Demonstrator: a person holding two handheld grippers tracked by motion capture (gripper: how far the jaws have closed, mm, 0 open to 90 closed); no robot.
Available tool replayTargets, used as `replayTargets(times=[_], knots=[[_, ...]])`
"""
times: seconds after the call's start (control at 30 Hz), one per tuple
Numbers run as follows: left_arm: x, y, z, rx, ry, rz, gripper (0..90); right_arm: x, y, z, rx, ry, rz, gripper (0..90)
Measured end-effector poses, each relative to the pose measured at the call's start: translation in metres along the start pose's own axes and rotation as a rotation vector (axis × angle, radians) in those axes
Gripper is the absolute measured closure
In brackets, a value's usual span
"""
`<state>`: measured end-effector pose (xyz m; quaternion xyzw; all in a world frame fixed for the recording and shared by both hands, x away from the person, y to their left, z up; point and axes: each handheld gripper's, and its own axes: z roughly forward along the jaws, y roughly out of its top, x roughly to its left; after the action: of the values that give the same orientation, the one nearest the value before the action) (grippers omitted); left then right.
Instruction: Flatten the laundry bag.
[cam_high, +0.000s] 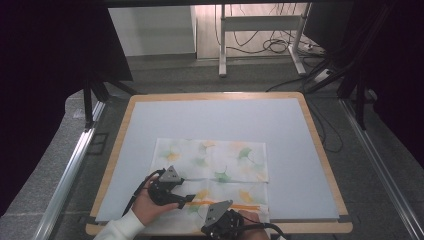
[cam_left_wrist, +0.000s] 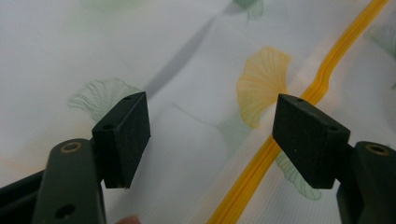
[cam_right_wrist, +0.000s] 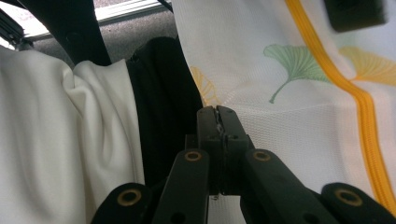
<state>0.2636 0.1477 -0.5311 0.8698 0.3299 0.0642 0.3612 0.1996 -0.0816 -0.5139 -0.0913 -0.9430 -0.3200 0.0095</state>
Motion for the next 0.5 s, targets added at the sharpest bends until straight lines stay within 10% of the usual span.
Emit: replayTargets(times=[0.13, 0.2, 0.5], knots=[[0.002, -0.001, 0.005, 0.013, 0.000, 0.006, 28.4, -0.007, -0.003, 0.000, -0.022, 0.039, 0.030, 84.4], [0.003, -0.002, 0.006, 0.003, -0.003, -0.007, 30.0, -0.009, -0.003, -0.003, -0.031, 0.026, 0.033, 68.3], [0.001, -0.004, 0.007, -0.004, 0.021, 0.009, 31.8, -0.045, 0.010, -0.051, -0.137, -0.187, 0.062, 49.4]])
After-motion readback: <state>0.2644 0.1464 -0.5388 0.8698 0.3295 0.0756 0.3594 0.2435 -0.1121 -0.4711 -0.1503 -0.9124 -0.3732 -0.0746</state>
